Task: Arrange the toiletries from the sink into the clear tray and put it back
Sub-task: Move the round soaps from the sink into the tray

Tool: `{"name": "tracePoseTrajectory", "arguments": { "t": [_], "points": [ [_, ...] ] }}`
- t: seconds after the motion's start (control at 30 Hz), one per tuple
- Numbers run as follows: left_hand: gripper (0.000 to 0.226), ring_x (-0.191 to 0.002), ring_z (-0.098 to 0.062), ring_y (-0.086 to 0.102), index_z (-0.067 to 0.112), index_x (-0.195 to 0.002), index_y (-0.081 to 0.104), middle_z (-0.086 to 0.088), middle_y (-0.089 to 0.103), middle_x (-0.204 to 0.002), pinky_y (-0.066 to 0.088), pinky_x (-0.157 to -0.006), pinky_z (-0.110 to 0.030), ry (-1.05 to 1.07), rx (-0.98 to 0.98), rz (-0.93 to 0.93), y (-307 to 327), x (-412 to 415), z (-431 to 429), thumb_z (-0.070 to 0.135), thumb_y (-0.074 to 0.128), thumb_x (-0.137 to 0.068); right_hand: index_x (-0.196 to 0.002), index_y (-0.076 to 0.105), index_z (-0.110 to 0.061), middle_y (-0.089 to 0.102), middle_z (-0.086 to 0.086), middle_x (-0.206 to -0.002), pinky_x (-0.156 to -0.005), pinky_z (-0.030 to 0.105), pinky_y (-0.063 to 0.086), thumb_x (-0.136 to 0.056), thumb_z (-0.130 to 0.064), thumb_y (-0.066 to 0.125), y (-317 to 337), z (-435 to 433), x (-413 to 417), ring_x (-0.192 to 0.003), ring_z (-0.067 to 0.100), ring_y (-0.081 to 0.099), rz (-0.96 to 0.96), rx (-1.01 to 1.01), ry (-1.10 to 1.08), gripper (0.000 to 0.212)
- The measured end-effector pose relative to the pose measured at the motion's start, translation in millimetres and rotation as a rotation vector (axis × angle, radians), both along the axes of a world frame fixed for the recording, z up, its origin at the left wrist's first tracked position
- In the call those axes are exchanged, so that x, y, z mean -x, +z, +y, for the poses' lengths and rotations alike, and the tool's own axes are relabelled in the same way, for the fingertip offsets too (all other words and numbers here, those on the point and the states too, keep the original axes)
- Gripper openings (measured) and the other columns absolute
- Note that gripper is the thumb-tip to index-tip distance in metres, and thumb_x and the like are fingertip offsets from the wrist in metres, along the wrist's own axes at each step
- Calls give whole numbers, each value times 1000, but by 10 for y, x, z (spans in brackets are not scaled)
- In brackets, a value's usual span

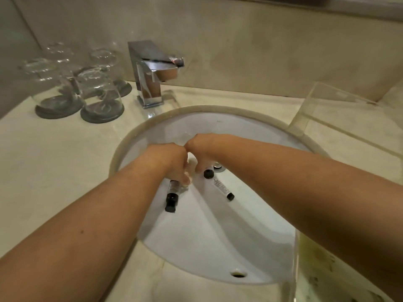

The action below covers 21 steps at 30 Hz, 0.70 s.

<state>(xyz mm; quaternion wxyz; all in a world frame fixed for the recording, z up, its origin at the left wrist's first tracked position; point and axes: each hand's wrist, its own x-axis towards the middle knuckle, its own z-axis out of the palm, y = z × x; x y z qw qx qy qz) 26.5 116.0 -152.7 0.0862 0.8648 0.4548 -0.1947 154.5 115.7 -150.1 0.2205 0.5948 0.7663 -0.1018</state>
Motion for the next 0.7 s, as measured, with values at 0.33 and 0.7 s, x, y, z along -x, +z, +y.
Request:
{"name": "tracePoseTrajectory", "arguments": {
  "t": [0.33,0.7],
  "points": [
    [39,-79,-16,58,31,-93,61,12,50,-77,42,-67,-30,-35,-83,49,-114,-91,-77,58,78,-71,-117,63,-30,63,-9,-90,-75,26,43,-70,-34,87,-133,100,39,-86,18,59,71,11,72,53],
    [39,-86,-18,59,30,-96,65,8,58,-86,40,-71,-34,-61,-121,-32,-138,-124,-63,53,77,-68,-130,58,-27,56,-3,-101,-77,31,43,-77,-24,83,39,128,-181,-102,20,55,67,-39,36,59]
  ]
}}
